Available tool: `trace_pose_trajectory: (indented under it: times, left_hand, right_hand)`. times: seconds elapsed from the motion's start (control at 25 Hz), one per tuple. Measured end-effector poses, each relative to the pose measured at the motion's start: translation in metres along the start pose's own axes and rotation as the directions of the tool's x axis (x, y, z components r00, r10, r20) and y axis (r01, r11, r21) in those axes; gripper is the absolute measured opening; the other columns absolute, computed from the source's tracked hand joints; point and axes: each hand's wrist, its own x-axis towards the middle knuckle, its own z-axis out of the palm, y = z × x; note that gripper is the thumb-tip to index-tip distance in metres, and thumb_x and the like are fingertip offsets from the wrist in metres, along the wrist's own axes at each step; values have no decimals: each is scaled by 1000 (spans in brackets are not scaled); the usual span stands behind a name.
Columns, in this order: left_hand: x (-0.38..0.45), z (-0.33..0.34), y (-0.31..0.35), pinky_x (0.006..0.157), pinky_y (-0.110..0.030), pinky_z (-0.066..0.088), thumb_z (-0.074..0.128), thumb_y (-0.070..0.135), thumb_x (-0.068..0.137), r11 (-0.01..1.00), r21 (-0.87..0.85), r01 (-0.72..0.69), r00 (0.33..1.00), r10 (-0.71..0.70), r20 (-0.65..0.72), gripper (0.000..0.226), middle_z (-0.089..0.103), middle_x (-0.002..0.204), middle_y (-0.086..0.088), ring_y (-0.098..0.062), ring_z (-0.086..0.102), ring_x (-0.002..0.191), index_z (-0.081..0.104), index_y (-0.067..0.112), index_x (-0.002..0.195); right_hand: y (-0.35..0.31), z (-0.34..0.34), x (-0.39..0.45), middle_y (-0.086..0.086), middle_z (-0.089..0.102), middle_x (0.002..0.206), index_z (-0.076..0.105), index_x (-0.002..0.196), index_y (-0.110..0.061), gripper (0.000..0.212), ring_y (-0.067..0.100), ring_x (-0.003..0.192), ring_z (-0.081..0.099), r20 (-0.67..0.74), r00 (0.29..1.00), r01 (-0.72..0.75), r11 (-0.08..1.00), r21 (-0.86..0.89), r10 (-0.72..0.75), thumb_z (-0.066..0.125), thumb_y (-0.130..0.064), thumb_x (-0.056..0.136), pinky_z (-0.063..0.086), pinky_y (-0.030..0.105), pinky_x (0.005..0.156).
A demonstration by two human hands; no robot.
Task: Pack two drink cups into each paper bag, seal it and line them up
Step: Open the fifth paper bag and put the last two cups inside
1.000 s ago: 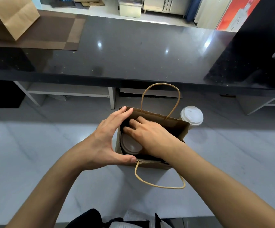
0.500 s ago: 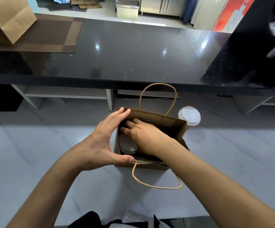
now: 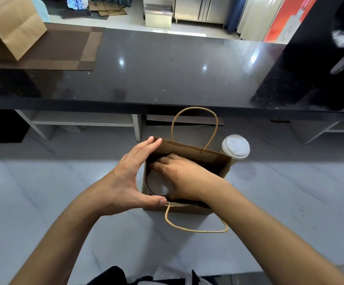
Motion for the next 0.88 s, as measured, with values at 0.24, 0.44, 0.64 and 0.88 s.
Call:
trace_pose_trajectory:
  times: [0.24,0.44,0.64,0.88]
  left_hand:
    - [0,0,-1,120,-47,30,85,63,60,1000,16,11,1000,-11,5,118,7,161,34,0,14,151,10,61,151]
    - [1,0,1,120,-46,30,85,62,59,1000,14,6,1000,-6,-5,118,8,160,36,2,15,150,12,60,151]
    - [0,0,3,120,-46,30,86,63,59,1000,16,6,1000,-7,1,118,8,160,36,3,14,150,13,59,152]
    - [1,-2,5,120,-47,31,83,67,57,1000,14,15,1000,-15,3,119,7,160,37,1,14,151,12,59,152]
  right_hand:
    - [12,-25,-33,-11,54,142,46,149,-31,77,12,131,44,-126,989,-50,981,190,74,80,-41,80,42,32,108]
    - [34,-40,-68,-20,60,128,55,138,-38,58,3,119,48,-226,954,-126,947,294,197,74,-51,86,44,28,100]
    - [56,-43,-92,-18,69,97,72,106,-32,21,5,99,62,-404,842,-146,872,467,357,68,-47,91,49,19,83]
    - [98,-24,-93,-20,67,89,71,99,-29,11,2,88,64,-461,683,-293,791,537,566,64,-36,97,55,17,76]
